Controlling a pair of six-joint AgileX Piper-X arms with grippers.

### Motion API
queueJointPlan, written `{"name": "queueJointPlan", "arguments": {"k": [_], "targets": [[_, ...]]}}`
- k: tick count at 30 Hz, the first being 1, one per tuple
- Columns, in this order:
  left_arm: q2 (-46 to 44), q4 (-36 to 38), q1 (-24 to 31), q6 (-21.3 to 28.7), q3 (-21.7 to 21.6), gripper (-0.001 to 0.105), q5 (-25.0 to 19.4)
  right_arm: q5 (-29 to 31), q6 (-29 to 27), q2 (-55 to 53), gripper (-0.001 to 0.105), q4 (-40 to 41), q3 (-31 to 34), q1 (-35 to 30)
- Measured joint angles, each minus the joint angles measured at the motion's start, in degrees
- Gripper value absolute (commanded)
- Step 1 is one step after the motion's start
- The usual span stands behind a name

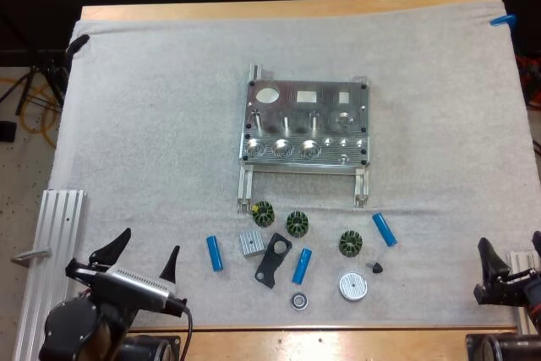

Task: Load cells from left to right

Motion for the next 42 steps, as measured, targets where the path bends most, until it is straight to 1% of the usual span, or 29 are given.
{"name": "queueJointPlan", "arguments": {"k": [1,3,4,6,7,10,12,13,15,19,21,25,27,28,30,33,36,39,42], "targets": [[0.0,0.0,0.0,0.0,-0.6,0.069,0.1,-0.1,0.0,0.2,0.074,0.0,-0.4,0.0],[0.0,1.5,0.0,0.0,-4.0,0.069,0.0,-0.3,-0.3,2.7,0.074,0.0,-2.6,0.0],[0.3,2.0,0.0,0.0,-4.9,0.069,0.0,-0.5,-0.4,3.5,0.074,0.0,-3.0,0.0],[2.6,3.7,0.0,0.0,-8.2,0.069,0.5,-1.5,-0.4,7.0,0.074,0.0,-6.0,0.0],[3.5,4.1,-0.1,0.0,-9.0,0.069,0.9,-2.0,-0.4,7.9,0.074,0.0,-6.8,0.0],[8.0,5.0,-1.6,0.3,-12.2,0.069,3.3,-6.0,-0.4,12.7,0.074,0.0,-10.7,0.0],[11.4,6.8,-3.0,0.3,-14.9,0.069,3.7,-7.9,-0.7,17.1,0.074,0.1,-13.7,0.0],[12.4,7.3,-3.3,0.3,-15.4,0.069,3.8,-8.5,-0.9,18.2,0.074,0.2,-14.5,0.0],[16.3,10.4,-4.1,1.5,-18.2,0.069,3.8,-10.8,-1.7,22.3,0.074,1.6,-18.1,0.0],[21.1,14.0,-5.1,2.3,-21.1,0.069,3.8,-12.6,-2.6,28.0,0.074,6.1,-23.6,0.6],[22.8,15.6,-6.1,2.6,-22.5,0.069,3.8,-12.9,-3.4,31.2,0.074,9.1,-26.5,2.8],[24.2,18.0,-6.8,2.5,-24.3,0.069,3.8,-13.0,-3.6,34.8,0.074,14.8,-30.2,8.4],[24.9,20.1,-6.9,2.5,-24.9,0.069,4.1,-10.8,-3.8,36.9,0.074,18.7,-31.7,12.9],[24.9,20.7,-6.9,2.5,-25.0,0.069,4.4,-10.5,-3.8,37.4,0.074,19.6,-31.9,14.0],[25.1,22.8,-6.9,2.5,-25.0,0.069,6.1,-8.0,-3.8,39.1,0.074,21.9,-31.9,18.0],[25.1,25.9,-6.9,2.5,-25.0,0.069,8.1,-5.7,-2.6,40.6,0.074,22.8,-31.9,22.6],[25.1,26.4,-6.9,2.5,-25.0,0.069,8.5,-3.9,-1.7,41.9,0.074,22.8,-31.9,26.2],[25.1,26.4,-6.9,2.5,-25.0,0.069,8.6,-1.5,-1.0,43.3,0.074,22.9,-31.9,28.3],[26.2,26.4,-6.9,2.0,-25.0,0.069,8.6,0.7,0.1,45.0,0.074,22.9,-31.9,29.1]]}}
